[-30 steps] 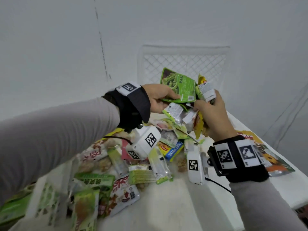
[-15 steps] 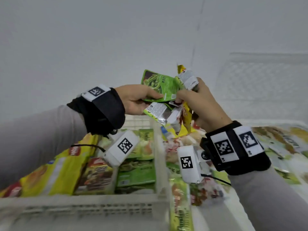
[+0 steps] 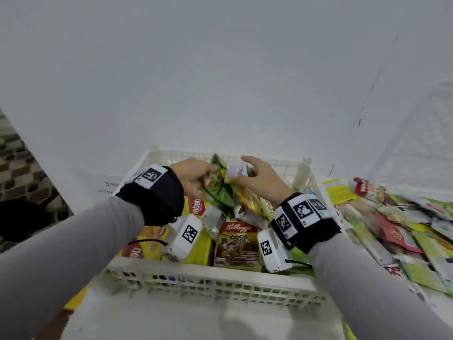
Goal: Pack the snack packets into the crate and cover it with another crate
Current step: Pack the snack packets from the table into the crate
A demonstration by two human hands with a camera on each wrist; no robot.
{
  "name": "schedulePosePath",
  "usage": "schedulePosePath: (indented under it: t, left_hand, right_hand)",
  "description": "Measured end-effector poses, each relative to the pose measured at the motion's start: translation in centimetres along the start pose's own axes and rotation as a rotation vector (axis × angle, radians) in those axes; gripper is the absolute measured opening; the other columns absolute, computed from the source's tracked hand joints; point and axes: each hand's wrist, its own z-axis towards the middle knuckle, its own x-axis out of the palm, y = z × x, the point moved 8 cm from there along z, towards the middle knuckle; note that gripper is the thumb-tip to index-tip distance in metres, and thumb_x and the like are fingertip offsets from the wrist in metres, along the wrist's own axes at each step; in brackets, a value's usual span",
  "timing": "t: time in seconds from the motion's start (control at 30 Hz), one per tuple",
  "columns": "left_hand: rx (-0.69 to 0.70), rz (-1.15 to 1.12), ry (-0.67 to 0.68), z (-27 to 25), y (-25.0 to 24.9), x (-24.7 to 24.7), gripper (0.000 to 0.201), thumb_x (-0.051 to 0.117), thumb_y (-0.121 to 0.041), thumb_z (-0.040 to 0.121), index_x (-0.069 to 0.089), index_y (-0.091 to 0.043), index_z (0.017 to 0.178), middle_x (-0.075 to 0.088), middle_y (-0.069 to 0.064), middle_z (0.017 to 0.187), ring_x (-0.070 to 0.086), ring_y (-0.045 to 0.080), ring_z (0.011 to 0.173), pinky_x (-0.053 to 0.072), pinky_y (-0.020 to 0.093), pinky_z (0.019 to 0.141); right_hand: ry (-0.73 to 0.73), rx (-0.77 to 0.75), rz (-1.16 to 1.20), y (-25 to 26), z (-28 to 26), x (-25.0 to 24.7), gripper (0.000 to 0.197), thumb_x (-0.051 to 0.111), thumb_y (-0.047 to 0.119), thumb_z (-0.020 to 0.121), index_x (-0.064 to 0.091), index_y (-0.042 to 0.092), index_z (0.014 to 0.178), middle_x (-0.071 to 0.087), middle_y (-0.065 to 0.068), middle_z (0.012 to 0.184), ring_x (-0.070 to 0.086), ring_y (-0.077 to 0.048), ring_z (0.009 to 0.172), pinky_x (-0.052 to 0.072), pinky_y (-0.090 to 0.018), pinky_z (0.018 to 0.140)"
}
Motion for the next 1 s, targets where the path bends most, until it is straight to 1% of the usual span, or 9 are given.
schedulePosePath:
  t: [0.13, 0.3, 0.4, 0.47, 0.53, 0.6, 0.7, 0.83, 1.0]
  left_hand:
    - [0.103, 0.214, -0.164, 0.8, -1.0, -2.9, 0.013, 0.056, -0.010, 0.091, 0.052, -0.010, 0.104, 0.047, 0.015, 0.128, 0.047, 0.038, 0.116, 0.037, 0.040, 0.083]
    - [0.213, 0.434, -0.167, 2.1, -1.7, -2.7, 0.013, 0.055, -0.003, 0.088, 0.059, -0.010, 0.098, 0.052, 0.007, 0.098, 0.050, 0.021, 0.081, 0.043, 0.031, 0.066]
    - [0.254, 0.713, -0.199, 2.5, -2.2, -1.7, 0.036, 0.058, -0.004, 0.087, 0.048, -0.002, 0.121, 0.054, 0.013, 0.101, 0.051, 0.025, 0.077, 0.037, 0.024, 0.051]
    - [0.261, 0.798, -0.241, 2.8, -2.7, -1.8, 0.047, 0.061, -0.006, 0.085, 0.038, -0.003, 0.126, 0.053, 0.016, 0.104, 0.053, 0.026, 0.082, 0.039, 0.026, 0.053]
    - [0.253, 0.841, -0.259, 3.0, -3.1, -1.8, 0.041, 0.066, -0.007, 0.083, 0.040, -0.004, 0.116, 0.053, 0.015, 0.099, 0.054, 0.029, 0.086, 0.043, 0.031, 0.061]
    - [0.222, 0.857, -0.242, 3.3, -3.2, -1.7, 0.022, 0.068, -0.006, 0.083, 0.046, -0.005, 0.085, 0.051, 0.010, 0.074, 0.053, 0.029, 0.075, 0.045, 0.033, 0.066]
    - [0.193, 0.898, -0.212, 3.6, -3.0, -1.9, 0.036, 0.061, -0.001, 0.086, 0.038, -0.008, 0.060, 0.041, 0.005, 0.045, 0.046, 0.023, 0.045, 0.045, 0.032, 0.052]
    - [0.242, 0.988, -0.210, 2.2, -4.6, -2.3, 0.022, 0.049, -0.002, 0.091, 0.036, -0.010, 0.075, 0.041, 0.011, 0.070, 0.046, 0.023, 0.059, 0.041, 0.028, 0.051]
    - [0.369, 0.930, -0.323, -2.2, -7.3, -4.6, 0.017, 0.048, -0.007, 0.091, 0.040, -0.007, 0.107, 0.051, 0.015, 0.084, 0.049, 0.024, 0.068, 0.039, 0.031, 0.051]
  right_hand:
    - [-0.090, 0.074, -0.103, -2.4, 0.9, -0.1, 0.042, 0.054, 0.015, 0.089, 0.051, 0.019, 0.130, 0.044, -0.005, 0.142, 0.045, -0.015, 0.123, 0.037, -0.027, 0.095]
    - [-0.177, 0.107, -0.290, -3.4, 1.4, -1.7, 0.033, 0.057, 0.008, 0.083, 0.063, 0.017, 0.114, 0.060, -0.007, 0.117, 0.055, -0.018, 0.096, 0.037, -0.021, 0.077]
    - [0.000, 0.033, -0.325, -2.6, 1.8, -0.6, 0.022, 0.067, 0.021, 0.082, 0.067, 0.018, 0.104, 0.064, -0.001, 0.094, 0.059, -0.014, 0.086, 0.042, -0.024, 0.073]
    - [0.183, -0.066, -0.352, -1.7, 1.3, 1.5, 0.027, 0.070, 0.033, 0.081, 0.067, 0.019, 0.104, 0.060, 0.007, 0.080, 0.057, -0.007, 0.073, 0.041, -0.021, 0.067]
    - [0.246, -0.147, -0.430, -1.0, 1.1, 3.0, 0.037, 0.071, 0.038, 0.080, 0.065, 0.020, 0.111, 0.057, 0.007, 0.082, 0.053, -0.007, 0.073, 0.039, -0.021, 0.065]
    - [0.230, -0.216, -0.526, -0.3, 1.2, 3.7, 0.044, 0.071, 0.043, 0.078, 0.065, 0.020, 0.115, 0.055, 0.003, 0.093, 0.052, -0.011, 0.081, 0.039, -0.024, 0.070]
    - [0.259, -0.216, -0.561, 0.4, 1.7, 4.3, 0.039, 0.063, 0.045, 0.085, 0.068, 0.015, 0.110, 0.063, -0.002, 0.099, 0.055, -0.013, 0.084, 0.041, -0.024, 0.071]
    - [0.303, -0.152, -0.643, 0.4, 2.6, 3.9, 0.038, 0.052, 0.037, 0.093, 0.071, 0.004, 0.086, 0.069, -0.009, 0.083, 0.062, -0.022, 0.076, 0.040, -0.026, 0.056]
    - [0.258, -0.245, -0.609, 2.8, 3.2, 4.2, 0.021, 0.056, 0.014, 0.089, 0.069, 0.004, 0.101, 0.069, -0.007, 0.100, 0.060, -0.015, 0.079, 0.044, -0.019, 0.062]
